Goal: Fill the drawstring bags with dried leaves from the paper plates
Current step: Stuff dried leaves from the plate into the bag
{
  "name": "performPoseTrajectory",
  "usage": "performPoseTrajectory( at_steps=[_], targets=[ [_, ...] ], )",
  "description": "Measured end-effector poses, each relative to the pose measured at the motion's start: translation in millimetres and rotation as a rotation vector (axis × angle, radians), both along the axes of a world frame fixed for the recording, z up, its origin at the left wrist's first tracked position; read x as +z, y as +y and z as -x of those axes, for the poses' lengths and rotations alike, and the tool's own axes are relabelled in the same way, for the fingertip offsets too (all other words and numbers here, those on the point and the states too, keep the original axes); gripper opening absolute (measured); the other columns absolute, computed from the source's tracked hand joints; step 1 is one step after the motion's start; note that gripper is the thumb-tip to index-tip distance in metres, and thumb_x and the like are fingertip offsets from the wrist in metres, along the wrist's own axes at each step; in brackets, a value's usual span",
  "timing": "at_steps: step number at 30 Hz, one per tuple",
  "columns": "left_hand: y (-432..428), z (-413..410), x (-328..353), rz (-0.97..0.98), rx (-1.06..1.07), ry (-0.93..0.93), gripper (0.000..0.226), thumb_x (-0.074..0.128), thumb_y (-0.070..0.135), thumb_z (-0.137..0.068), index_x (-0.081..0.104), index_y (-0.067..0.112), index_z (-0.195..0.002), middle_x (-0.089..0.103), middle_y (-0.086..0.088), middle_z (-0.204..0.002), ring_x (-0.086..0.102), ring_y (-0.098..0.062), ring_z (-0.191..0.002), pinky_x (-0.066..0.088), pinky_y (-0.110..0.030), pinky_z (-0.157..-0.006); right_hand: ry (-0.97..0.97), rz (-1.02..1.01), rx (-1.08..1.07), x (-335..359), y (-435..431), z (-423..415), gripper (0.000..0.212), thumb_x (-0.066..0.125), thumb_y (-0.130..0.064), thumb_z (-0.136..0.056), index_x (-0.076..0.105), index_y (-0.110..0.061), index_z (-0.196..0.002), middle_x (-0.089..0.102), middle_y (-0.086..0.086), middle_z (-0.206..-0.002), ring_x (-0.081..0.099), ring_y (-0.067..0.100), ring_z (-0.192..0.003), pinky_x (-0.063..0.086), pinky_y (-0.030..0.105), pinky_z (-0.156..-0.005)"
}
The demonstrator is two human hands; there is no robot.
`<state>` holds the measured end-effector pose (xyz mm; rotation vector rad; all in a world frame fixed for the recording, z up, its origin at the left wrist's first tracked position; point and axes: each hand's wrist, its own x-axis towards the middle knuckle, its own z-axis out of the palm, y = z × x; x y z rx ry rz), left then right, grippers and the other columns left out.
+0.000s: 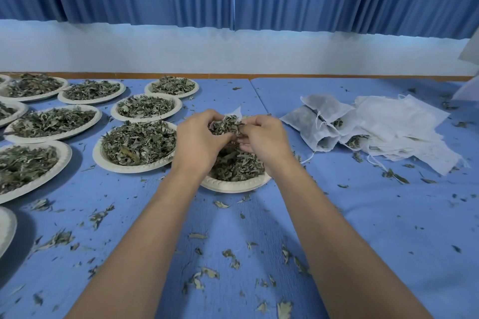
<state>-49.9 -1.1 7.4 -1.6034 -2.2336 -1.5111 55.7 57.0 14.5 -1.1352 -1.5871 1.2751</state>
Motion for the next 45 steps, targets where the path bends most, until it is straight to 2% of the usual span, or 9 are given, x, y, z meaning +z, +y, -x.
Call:
performPoseTrajectory(
  at_steps=[8, 11, 14, 17, 23, 29, 37, 42, 45],
  targets=[
    [11, 5, 7, 0.039, 0.179, 0.026, 0.022, 0.056, -0.009, -0.075, 0.058, 0.012, -0.082, 0.060, -0.013, -0.095, 0.046, -0.020, -0.078, 0.025, -0.021, -0.062, -0.217, -0.224, 0.016, 5, -11, 3, 0.010, 0.059, -0.012, -0.090, 0.068, -0.010, -0.092, 0.072, 0.006, -0.096, 0.065, 0.020, -0.094, 0.048, 0.029, -0.082],
    [14, 1, 8, 0.015, 0.207, 0.063, 0.029, 0.045, -0.017, -0.073, 0.059, 0.006, -0.084, 0.050, -0.010, -0.090, 0.049, -0.029, -0.079, 0.033, -0.033, -0.064, -0.244, -0.248, 0.028, 8, -12, 4, 0.007, 0.060, -0.012, -0.089, 0.067, -0.014, -0.086, 0.072, 0.006, -0.097, 0.063, 0.021, -0.095, 0.047, 0.028, -0.080],
    [17, -3, 7, -0.001, 0.197, 0.022, 0.026, 0.051, -0.013, -0.075, 0.062, 0.006, -0.088, 0.055, -0.008, -0.092, 0.049, -0.023, -0.078, 0.031, -0.027, -0.064, -0.210, -0.257, -0.044, 6, -7, 2, 0.008, 0.061, -0.014, -0.088, 0.069, -0.014, -0.089, 0.073, 0.005, -0.091, 0.065, 0.023, -0.087, 0.052, 0.033, -0.076],
    [14, -5, 8, 0.033, 0.076, -0.183, 0.020, 0.069, 0.005, -0.078, 0.068, 0.013, -0.095, 0.062, 0.003, -0.088, 0.056, -0.013, -0.082, 0.038, -0.018, -0.071, -0.164, -0.220, -0.108, 0, -2, -1, 0.011, 0.061, -0.013, -0.089, 0.070, -0.010, -0.093, 0.072, 0.009, -0.091, 0.067, 0.023, -0.087, 0.054, 0.037, -0.082],
    [1, 2, 12, 0.090, -0.100, -0.710, 0.013, 0.058, 0.013, -0.086, 0.069, 0.019, -0.081, 0.069, -0.003, -0.096, 0.064, -0.012, -0.077, 0.055, -0.037, -0.085, -0.181, -0.240, -0.109, -6, -1, -1, 0.011, 0.062, -0.012, -0.088, 0.071, -0.011, -0.095, 0.072, 0.007, -0.087, 0.068, 0.021, -0.085, 0.055, 0.039, -0.083],
    [5, -1, 1, 0.040, -0.046, -0.568, 0.015, 0.075, 0.010, -0.079, 0.063, 0.019, -0.077, 0.070, -0.011, -0.087, 0.060, -0.015, -0.056, 0.055, -0.031, -0.066, -0.219, -0.298, -0.065, -5, -3, -4, 0.008, 0.062, -0.014, -0.087, 0.070, -0.016, -0.090, 0.066, -0.003, -0.074, 0.063, 0.014, -0.077, 0.049, 0.027, -0.069],
    [14, 0, -2, 0.017, 0.221, -0.169, 0.016, 0.055, -0.003, -0.077, 0.055, 0.012, -0.082, 0.062, -0.011, -0.092, 0.050, -0.022, -0.079, 0.027, -0.024, -0.062, -0.246, -0.429, 0.082, 0, -13, 7, 0.017, 0.061, -0.012, -0.086, 0.058, -0.025, -0.076, 0.054, -0.015, -0.064, 0.053, 0.013, -0.073, 0.039, 0.026, -0.066],
    [12, 1, 4, 0.000, 0.138, -0.230, 0.012, 0.064, 0.003, -0.078, 0.057, 0.013, -0.080, 0.065, -0.006, -0.088, 0.058, -0.024, -0.082, 0.039, -0.026, -0.068, -0.187, -0.361, 0.013, -2, -7, 4, 0.007, 0.059, -0.013, -0.089, 0.066, -0.014, -0.089, 0.057, -0.011, -0.067, 0.058, 0.014, -0.074, 0.045, 0.028, -0.068],
    [4, 5, 8, 0.001, -0.069, -0.541, 0.015, 0.069, 0.005, -0.081, 0.062, 0.018, -0.083, 0.067, -0.002, -0.091, 0.065, -0.022, -0.084, 0.054, -0.032, -0.073, -0.142, -0.330, -0.045, -4, -5, 3, 0.012, 0.056, -0.012, -0.093, 0.064, -0.008, -0.099, 0.061, -0.001, -0.082, 0.064, 0.022, -0.084, 0.053, 0.040, -0.079]
  ],
)
